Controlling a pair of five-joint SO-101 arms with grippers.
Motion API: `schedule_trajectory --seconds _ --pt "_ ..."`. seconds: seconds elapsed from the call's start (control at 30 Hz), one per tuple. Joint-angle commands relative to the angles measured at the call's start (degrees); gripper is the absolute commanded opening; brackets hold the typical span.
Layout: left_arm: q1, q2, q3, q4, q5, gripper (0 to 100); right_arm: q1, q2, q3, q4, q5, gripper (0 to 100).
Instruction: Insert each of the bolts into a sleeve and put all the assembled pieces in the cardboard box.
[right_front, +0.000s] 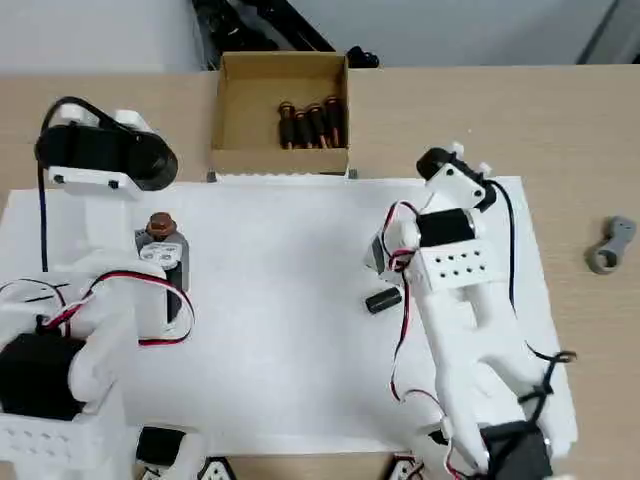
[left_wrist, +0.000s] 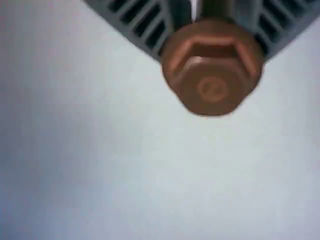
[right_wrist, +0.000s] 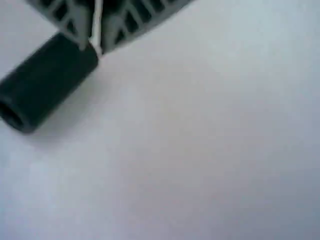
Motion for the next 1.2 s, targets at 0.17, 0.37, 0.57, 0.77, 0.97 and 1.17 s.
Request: schedule_trajectory --seconds 0.17,0.37,0.57,0.77,0.97,1.17 --pt "-0.18 -0.62 -0.31 -0.44 -0.44 1 -0.31 4.97 -2.11 0.31 -3.6 9.3" --pt "-0.18 -0.62 0.92 -0.44 -0.44 1 -3.3 7.16 -2.29 0.04 -5.1 11.7" --pt "-0.18 -0.62 2.77 -0.44 -0.26 1 -5.14 7.43 -2.11 -1.19 -6.33 12.1" --pt "-0.18 -0.62 2.77 -0.44 -0.26 1 -3.47 10.07 -0.53 -3.12 -6.77 12.1" --pt "-0.18 -0.62 2.77 -0.44 -0.35 1 -2.33 16.48 -0.62 -4.44 -6.77 12.1" --pt "-0.18 -0.62 2.77 -0.44 -0.35 1 -2.59 21.93 -0.62 -7.34 -6.77 12.1"
